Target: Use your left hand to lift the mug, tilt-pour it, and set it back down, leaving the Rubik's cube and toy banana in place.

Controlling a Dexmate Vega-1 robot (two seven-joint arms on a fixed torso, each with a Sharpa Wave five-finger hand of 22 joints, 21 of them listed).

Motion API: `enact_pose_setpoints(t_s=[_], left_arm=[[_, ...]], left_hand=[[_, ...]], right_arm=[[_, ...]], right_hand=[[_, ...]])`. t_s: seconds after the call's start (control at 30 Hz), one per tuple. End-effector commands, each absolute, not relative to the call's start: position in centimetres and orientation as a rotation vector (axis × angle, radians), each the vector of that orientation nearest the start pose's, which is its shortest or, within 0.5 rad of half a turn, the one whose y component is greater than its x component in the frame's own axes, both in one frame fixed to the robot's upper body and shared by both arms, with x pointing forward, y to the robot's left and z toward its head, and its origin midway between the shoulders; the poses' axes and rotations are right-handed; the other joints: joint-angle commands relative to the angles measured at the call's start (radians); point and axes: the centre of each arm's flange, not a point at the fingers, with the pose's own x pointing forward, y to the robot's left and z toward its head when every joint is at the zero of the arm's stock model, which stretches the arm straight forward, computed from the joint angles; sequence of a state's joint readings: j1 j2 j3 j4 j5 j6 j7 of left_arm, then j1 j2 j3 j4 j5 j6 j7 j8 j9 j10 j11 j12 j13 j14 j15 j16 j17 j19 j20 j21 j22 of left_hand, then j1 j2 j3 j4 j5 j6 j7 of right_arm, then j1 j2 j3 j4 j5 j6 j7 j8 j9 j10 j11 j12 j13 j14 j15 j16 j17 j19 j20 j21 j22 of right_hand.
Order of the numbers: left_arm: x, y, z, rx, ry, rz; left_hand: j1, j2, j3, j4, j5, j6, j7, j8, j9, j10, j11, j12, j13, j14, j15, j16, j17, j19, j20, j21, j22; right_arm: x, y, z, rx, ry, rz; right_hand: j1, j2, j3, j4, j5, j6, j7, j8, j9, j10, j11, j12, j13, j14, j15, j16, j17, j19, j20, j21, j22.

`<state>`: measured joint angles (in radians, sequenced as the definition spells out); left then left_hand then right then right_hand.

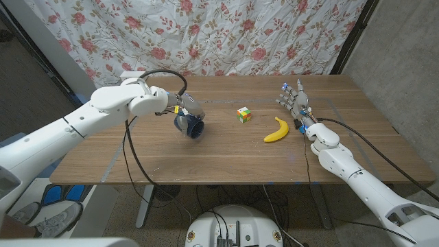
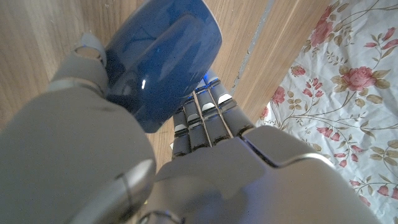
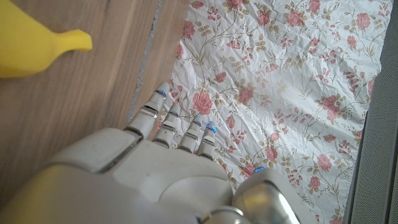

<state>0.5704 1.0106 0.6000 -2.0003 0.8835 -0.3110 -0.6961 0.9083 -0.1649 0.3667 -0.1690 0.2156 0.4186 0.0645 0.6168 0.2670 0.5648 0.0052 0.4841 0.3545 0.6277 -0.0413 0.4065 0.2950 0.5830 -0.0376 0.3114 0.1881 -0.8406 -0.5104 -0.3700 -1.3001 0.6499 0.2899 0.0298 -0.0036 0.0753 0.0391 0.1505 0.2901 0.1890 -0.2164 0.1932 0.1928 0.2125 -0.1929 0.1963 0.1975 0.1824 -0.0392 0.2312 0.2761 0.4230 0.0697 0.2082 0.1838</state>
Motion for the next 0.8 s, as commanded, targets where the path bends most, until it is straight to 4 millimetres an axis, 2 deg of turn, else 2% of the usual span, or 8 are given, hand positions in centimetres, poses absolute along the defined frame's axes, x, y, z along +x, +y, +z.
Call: enact_pose_setpoints(t_s=[0.03,0.8], left_arm=[[52.88,18.15,6.83,2.477,-0.502,-0.454],[52.43,17.33,6.47,2.643,-0.463,-0.387]], left_hand=[[0.159,0.269,0.016,0.006,0.008,0.074,-0.048,0.2,0.011,0.137,-0.13,0.007,0.208,0.028,-0.153,-0.005,0.007,0.007,0.003,0.011,0.006],[0.152,0.281,0.02,0.003,0.008,0.089,-0.05,0.215,0.007,0.144,-0.139,0.009,0.219,0.034,-0.155,-0.01,0.015,0.006,0.005,0.013,0.006]], right_arm=[[65.26,-29.05,-2.75,0.042,-0.593,0.206],[65.26,-29.04,-2.75,0.042,-0.594,0.206]], right_hand=[[0.002,0.01,0.002,0.007,0.004,-0.001,-0.006,0.004,0.002,0.007,0.001,0.005,0.004,0.005,-0.051,0.005,0.002,0.003,0.0,0.006,0.005],[0.002,0.01,0.002,0.007,0.004,-0.001,-0.006,0.004,0.002,0.008,0.001,0.005,0.004,0.005,-0.051,0.005,0.002,0.004,0.0,0.006,0.005]])
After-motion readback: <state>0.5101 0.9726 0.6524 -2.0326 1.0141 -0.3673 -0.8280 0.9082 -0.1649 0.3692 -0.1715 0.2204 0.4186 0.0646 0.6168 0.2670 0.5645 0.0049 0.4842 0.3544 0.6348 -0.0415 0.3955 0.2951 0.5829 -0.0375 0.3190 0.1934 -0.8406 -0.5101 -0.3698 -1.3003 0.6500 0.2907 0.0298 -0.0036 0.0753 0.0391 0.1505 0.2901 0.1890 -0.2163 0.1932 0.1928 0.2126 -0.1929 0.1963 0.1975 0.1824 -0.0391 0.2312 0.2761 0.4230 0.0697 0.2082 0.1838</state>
